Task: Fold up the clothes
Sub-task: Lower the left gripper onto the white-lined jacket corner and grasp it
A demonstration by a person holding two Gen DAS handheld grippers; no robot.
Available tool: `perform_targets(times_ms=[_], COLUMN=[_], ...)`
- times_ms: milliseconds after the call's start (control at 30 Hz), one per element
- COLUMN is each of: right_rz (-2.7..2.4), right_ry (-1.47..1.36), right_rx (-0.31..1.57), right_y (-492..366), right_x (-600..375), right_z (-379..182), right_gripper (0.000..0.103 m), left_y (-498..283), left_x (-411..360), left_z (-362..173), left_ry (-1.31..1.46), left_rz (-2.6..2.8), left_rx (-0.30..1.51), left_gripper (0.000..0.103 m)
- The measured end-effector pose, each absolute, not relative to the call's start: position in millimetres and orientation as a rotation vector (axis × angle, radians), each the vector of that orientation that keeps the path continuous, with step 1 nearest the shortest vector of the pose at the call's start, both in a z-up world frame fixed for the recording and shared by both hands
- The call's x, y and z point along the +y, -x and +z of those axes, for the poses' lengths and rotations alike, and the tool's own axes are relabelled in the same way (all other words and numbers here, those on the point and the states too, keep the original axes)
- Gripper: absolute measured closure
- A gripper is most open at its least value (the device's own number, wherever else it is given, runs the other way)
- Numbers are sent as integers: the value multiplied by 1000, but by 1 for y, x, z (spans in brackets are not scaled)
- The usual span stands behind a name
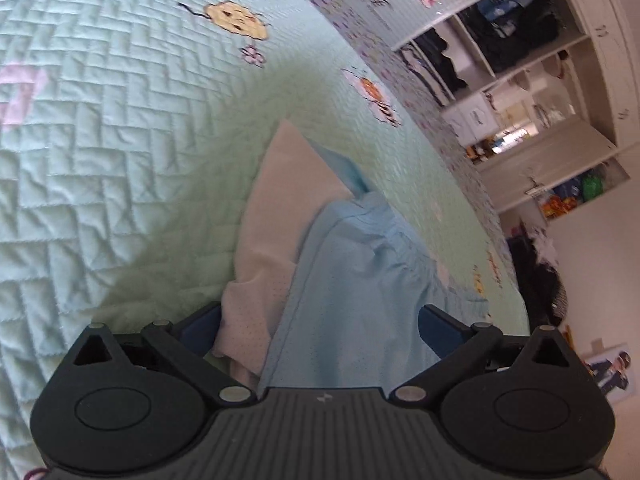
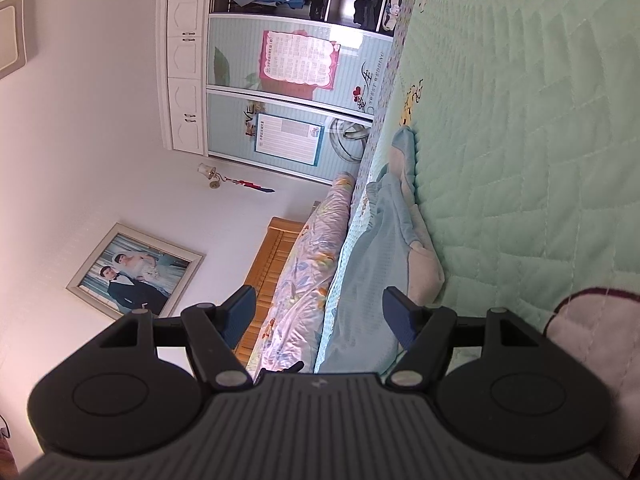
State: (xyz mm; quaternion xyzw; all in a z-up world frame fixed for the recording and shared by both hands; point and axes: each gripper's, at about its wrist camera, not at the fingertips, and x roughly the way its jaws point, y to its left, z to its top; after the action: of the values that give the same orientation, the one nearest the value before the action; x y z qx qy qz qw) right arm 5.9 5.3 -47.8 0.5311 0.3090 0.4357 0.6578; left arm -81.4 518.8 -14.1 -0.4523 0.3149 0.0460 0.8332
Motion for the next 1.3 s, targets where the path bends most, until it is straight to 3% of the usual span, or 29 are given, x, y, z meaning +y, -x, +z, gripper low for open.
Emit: perform_targets(times_ms=[200,333,400,433,467,833,1133,1300], right_rz=[990,992,993,994,995,1008,1015,1021], right_ry=[-1204,-1212,-1217,-1220,-1222,-1257,-1281,-1288], right_rx=[697,695,694,693,692,685,678,674], right_y=[-6,-6,-6,-6,-6,-7,-9,-10], right_x=[9,11,12,12,13,18,21,23], right_z=[-45,-46,-46,-46,-46,-48,-50,-51], right_gripper=[32,32,32,32,32,31,31,30], left_y=[68,59,57,56,54,56,62,58], left_x=[516,509,506,508,510,513,521,505], left_z=[-20,-17,-16,-20,-26,-18,-30,-22], left_ry=[934,882,862,882,912,952,1284,1217], left_rz=[18,36,62,63,56,101,168,274], left_rx=[672,693,705,726,754,716,593,629], left_gripper=[4,14,30,65,94,95,95,95])
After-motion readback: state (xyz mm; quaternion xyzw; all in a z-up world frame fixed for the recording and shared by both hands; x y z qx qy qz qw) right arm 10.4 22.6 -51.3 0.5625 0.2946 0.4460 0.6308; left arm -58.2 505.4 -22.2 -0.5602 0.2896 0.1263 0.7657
